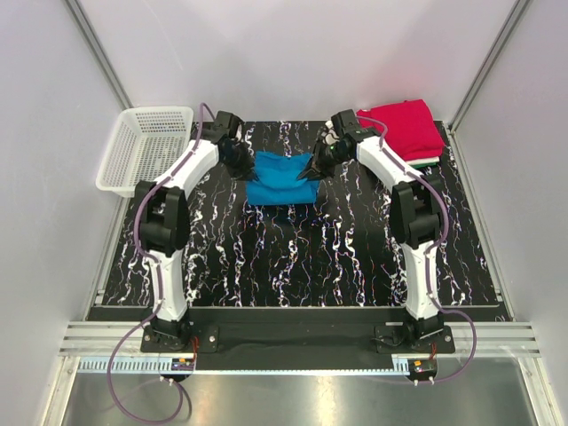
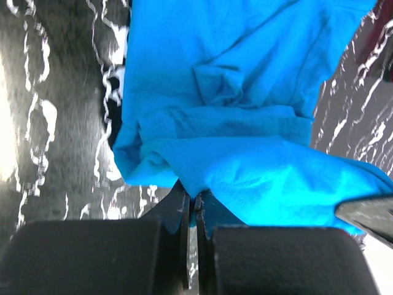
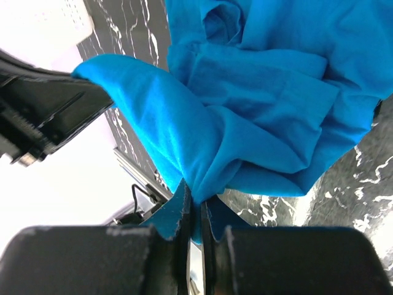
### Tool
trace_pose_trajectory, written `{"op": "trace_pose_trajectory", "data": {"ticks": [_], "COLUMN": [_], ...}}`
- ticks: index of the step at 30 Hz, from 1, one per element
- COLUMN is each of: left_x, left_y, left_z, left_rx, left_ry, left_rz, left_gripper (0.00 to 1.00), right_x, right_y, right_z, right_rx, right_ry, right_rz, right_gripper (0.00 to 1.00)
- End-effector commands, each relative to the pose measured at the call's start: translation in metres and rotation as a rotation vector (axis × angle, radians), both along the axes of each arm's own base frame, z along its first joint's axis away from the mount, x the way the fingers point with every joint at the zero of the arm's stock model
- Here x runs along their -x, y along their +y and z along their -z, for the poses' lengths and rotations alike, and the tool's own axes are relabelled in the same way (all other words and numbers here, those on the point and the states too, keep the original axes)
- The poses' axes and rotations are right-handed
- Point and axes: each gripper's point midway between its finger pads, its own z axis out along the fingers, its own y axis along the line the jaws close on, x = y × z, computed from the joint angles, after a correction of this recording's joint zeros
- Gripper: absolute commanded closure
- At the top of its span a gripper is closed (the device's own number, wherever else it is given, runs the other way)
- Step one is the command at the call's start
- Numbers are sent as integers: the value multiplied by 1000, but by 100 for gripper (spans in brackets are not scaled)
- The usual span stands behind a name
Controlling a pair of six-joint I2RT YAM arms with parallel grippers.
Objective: Fold and stack the t-shirts
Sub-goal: Fold the tshirt
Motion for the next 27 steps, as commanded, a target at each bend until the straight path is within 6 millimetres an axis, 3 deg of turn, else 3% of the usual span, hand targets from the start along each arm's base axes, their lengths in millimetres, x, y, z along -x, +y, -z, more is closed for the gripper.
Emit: {"op": "trace_pose_trajectory", "data": {"ticks": [1, 12, 19, 20, 23, 27], "left_x": [-25, -74, -97, -98, -104, -112], "left_y": [-10, -26, -38, -42, -53, -63], "left_z": [-9, -24, -3, 10, 23, 29], "left_rx": [49, 121, 170, 193, 250, 299], "left_ry": [-50, -138, -170, -144, -138, -151], "left_rz": [43, 49, 62, 76, 99, 123], "left_gripper": [100, 100, 100, 100, 100, 100], "right_x": [-19, -53, -77, -78, -83, -90], "right_y": [-3, 5, 9, 9, 9, 8], "right_z": [-9, 3, 16, 22, 27, 26], "right_rx": [-22, -64, -58, -56, -62, -71], "right_ry": [-23, -48, -95, -86, -89, -120], "right_rz": [26, 76, 121, 127, 154, 196], "right_gripper": [100, 100, 100, 100, 100, 100]}}
